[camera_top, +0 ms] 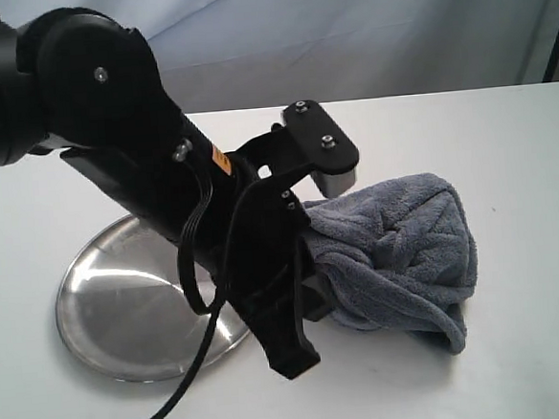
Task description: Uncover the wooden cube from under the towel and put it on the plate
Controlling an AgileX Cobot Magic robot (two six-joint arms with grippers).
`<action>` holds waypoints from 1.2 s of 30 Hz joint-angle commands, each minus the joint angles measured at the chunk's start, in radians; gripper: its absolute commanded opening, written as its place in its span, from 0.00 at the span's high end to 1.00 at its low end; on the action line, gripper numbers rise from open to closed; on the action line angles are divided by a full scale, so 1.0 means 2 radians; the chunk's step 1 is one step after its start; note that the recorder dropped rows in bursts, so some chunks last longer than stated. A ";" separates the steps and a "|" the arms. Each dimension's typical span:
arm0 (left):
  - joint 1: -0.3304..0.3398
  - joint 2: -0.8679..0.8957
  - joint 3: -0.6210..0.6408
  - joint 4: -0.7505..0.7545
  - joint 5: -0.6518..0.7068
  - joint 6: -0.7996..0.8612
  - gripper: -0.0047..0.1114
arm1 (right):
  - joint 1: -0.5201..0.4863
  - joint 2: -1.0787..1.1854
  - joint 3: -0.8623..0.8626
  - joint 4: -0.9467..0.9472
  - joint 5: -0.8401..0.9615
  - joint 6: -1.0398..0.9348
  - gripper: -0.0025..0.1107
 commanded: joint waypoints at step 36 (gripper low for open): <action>0.052 0.077 -0.003 -0.055 -0.085 0.116 0.96 | 0.001 -0.003 0.002 -0.004 -0.002 0.001 0.98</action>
